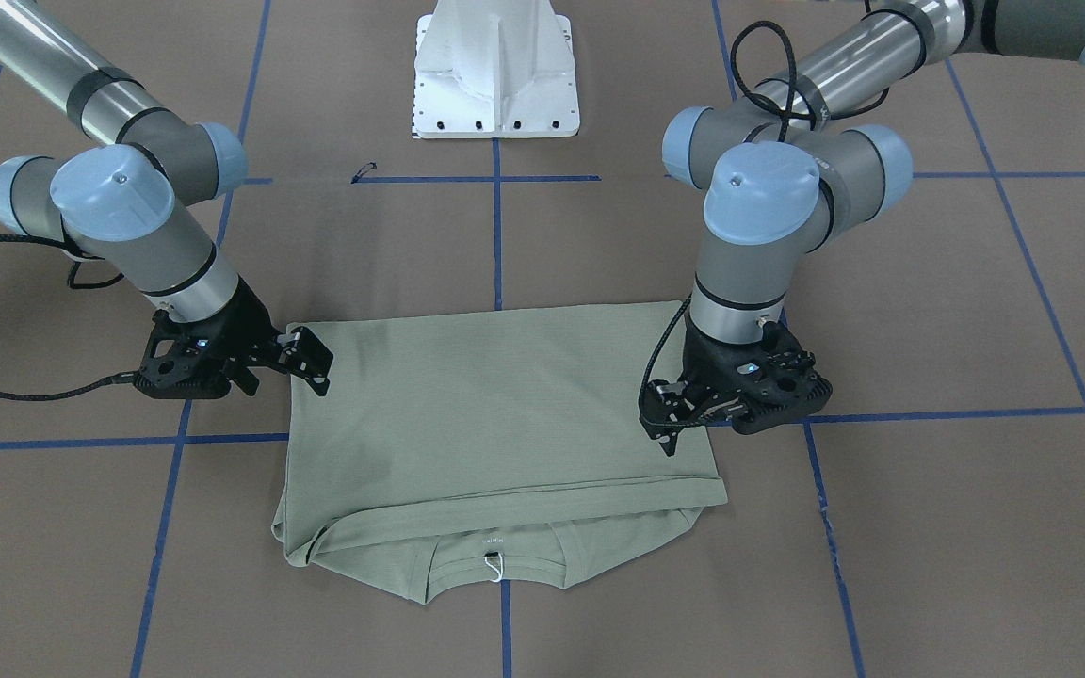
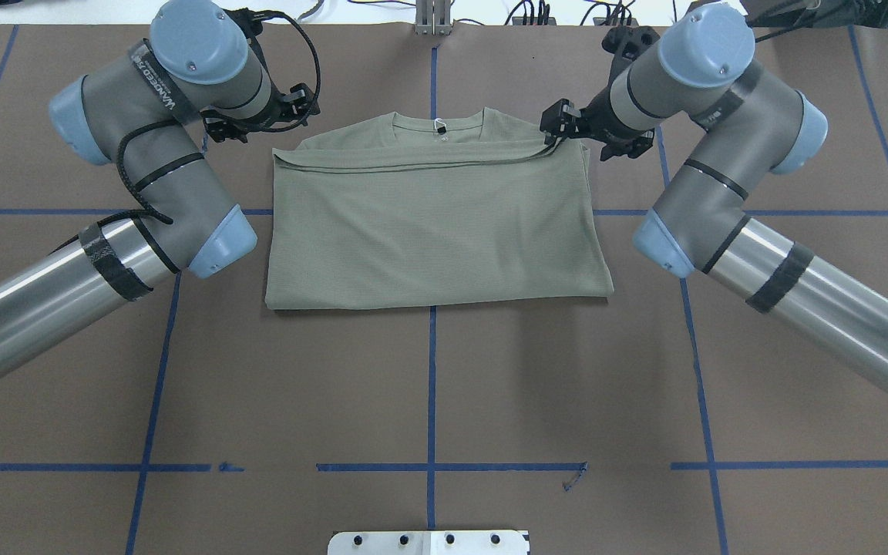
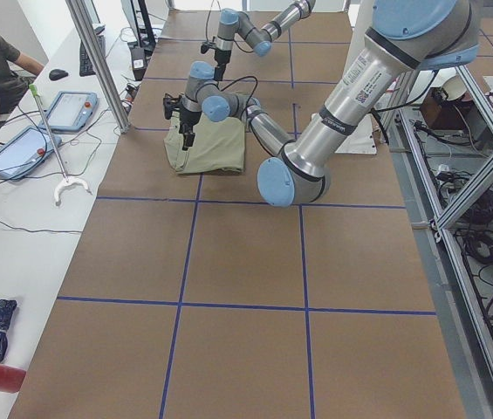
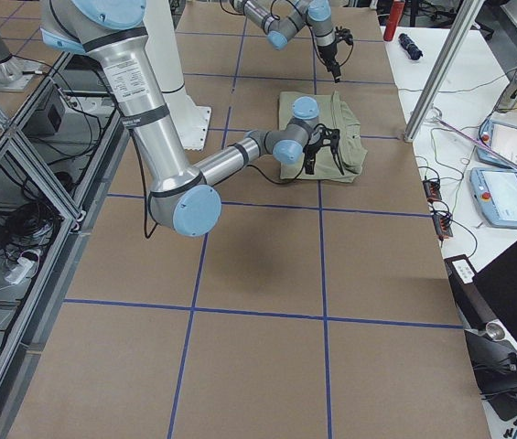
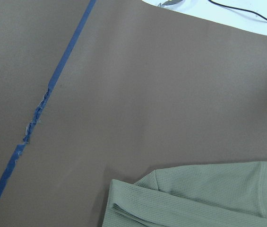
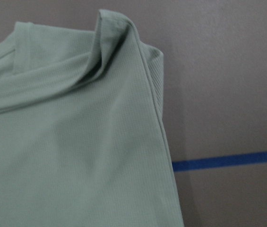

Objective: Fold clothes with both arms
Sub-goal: 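Grasp the folded shirt's side with the right gripper and drag it away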

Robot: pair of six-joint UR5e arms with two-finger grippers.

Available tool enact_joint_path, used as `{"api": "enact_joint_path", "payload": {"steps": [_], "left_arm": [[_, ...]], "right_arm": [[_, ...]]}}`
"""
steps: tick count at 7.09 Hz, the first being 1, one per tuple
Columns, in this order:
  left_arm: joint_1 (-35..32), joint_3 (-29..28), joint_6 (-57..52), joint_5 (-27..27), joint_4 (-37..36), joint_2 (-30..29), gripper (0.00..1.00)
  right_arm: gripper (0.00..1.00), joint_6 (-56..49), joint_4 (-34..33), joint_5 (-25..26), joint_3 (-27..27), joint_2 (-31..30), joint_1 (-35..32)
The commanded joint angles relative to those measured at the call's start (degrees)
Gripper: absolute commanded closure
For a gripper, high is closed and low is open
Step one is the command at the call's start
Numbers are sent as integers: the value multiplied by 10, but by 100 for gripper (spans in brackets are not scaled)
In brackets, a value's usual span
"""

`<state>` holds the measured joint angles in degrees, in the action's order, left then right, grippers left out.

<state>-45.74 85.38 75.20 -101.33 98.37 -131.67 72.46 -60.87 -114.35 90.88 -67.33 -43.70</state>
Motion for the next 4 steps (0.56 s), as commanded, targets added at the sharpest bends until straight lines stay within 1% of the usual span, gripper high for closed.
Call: {"api": "enact_joint_path", "payload": {"steps": [1,4], "left_arm": [[7,22,2,0,-24,1,0],[7,23,2,0,-24,2,0]], "right_arm": [[0,2,1,0,18,-37,25],[3,2,1,2,18,-39,46]]}}
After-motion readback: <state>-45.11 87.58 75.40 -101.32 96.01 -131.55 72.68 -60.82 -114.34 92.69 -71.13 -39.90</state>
